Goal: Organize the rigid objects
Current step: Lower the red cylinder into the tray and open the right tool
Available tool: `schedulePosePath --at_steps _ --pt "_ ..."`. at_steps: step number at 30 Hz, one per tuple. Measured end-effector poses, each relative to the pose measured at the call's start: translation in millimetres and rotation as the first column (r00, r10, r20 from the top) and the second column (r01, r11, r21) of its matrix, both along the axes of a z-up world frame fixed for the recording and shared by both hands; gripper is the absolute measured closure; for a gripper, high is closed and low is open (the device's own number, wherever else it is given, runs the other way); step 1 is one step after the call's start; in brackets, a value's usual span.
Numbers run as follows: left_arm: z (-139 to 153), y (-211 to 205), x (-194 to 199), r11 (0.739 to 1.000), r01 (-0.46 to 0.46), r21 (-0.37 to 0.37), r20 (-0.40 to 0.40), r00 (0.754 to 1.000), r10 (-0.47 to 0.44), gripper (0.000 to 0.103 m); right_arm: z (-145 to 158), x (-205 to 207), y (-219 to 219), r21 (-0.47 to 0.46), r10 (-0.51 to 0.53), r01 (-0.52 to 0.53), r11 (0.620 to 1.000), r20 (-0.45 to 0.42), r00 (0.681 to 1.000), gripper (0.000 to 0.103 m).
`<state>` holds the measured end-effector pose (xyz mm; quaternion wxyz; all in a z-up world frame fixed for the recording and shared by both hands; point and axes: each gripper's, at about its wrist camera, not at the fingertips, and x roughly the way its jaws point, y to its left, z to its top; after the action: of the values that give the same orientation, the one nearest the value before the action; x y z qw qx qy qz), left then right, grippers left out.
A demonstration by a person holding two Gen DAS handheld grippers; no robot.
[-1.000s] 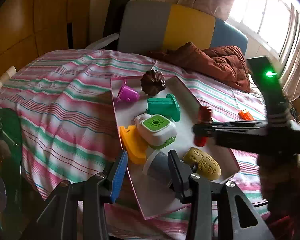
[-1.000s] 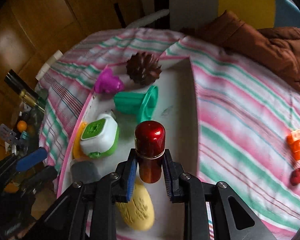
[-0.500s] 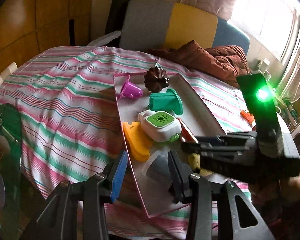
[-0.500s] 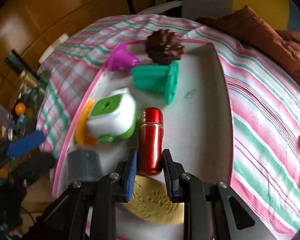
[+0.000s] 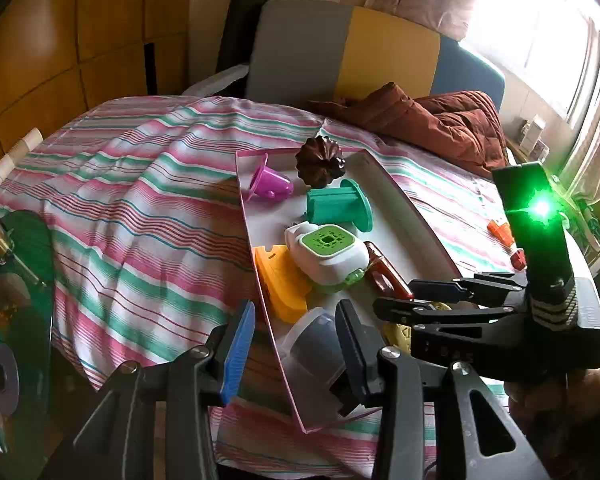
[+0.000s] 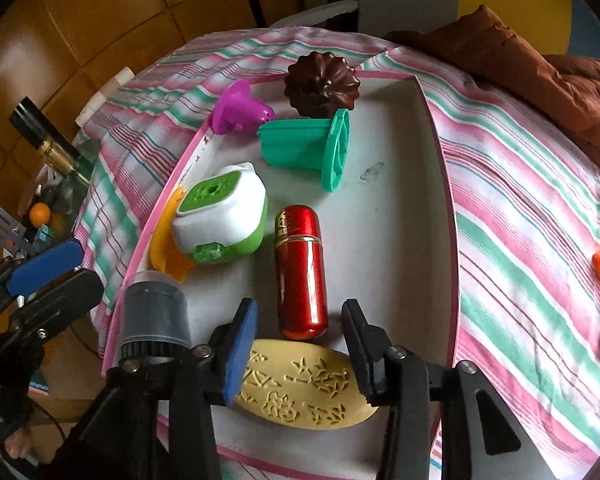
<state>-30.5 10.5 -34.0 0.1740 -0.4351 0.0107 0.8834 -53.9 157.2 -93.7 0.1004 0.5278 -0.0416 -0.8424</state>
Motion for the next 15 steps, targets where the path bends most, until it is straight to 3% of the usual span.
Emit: schedulePosePath --at_steps 15 --pt "5 5 6 1.0 0.012 -0.022 -0.022 1.0 -0.013 0.061 23 20 16 0.036 -0.079 0.083 0.996 -0.106 0.991 0.052"
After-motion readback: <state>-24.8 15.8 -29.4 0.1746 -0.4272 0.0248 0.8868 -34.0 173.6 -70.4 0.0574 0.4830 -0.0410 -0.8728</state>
